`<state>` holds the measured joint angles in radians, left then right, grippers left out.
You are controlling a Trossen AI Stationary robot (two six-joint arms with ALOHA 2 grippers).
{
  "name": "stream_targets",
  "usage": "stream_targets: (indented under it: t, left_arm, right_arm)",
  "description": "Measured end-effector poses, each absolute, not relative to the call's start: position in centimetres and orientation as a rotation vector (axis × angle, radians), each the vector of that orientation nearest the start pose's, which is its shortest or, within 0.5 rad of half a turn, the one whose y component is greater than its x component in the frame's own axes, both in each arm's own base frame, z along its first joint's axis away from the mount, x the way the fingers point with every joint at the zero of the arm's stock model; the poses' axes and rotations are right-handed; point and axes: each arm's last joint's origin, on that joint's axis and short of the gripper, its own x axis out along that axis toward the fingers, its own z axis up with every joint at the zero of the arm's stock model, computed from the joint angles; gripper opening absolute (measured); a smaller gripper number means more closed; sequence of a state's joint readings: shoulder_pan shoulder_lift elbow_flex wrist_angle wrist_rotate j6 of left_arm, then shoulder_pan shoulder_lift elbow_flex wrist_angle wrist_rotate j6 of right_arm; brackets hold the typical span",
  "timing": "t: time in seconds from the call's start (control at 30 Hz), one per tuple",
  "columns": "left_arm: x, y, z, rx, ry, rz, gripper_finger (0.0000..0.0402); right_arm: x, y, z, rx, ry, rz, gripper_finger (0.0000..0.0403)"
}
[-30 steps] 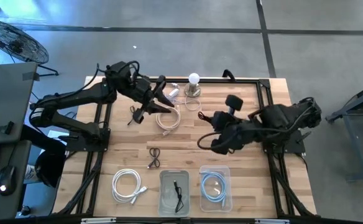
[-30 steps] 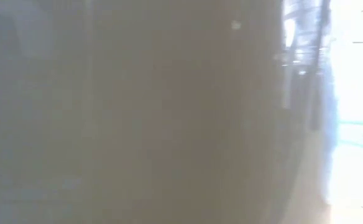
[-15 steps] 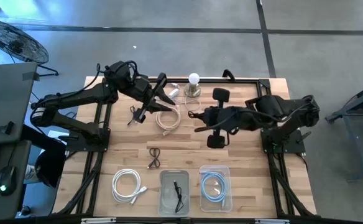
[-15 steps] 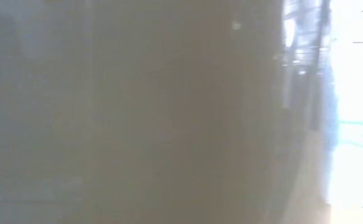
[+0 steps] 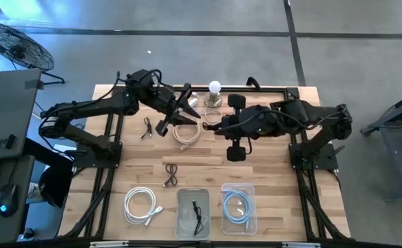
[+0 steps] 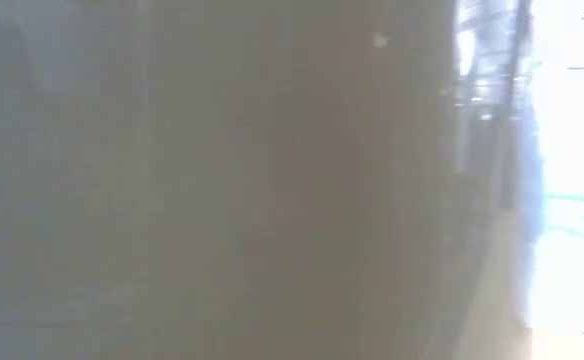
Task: Pick & Place USB Port
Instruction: Put the black USB cable into the gray bin
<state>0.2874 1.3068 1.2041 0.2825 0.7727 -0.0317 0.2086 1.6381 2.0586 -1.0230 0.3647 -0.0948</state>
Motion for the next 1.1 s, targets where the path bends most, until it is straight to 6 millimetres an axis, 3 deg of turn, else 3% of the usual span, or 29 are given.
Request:
stream_targets:
  t: [0.67,0.97,1.1]
  left_arm:
    - [28.3,6.5,41.7,0.127,-0.25,-0.386,0.0097]
    - [28.2,6.4,41.7,0.132,-0.249,-0.396,0.0097]
    - [28.3,6.6,41.6,0.113,-0.235,-0.349,0.0116]
  right_arm:
    - [30.9,5.6,46.6,-0.278,0.608,-0.093,0.0]
    - [31.4,5.7,45.2,-0.283,0.655,-0.075,0.0]
    - [31.4,5.7,45.2,-0.285,0.657,-0.076,0.0]
